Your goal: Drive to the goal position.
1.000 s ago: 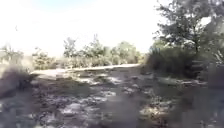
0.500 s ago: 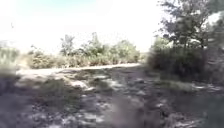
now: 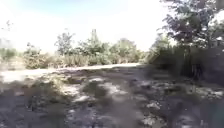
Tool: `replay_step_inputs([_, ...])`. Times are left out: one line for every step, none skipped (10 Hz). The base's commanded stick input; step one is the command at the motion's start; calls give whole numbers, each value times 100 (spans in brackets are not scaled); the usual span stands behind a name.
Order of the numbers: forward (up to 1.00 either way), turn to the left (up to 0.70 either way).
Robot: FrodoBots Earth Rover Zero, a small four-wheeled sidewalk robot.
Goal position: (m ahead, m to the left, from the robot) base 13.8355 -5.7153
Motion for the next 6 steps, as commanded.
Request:
replay_step_inputs([85, 0])
replay_step_inputs([85, 0])
replay_step_inputs([85, 0])
replay_step_inputs([85, 0])
replay_step_inputs([85, 0])
replay_step_inputs([85, 0])
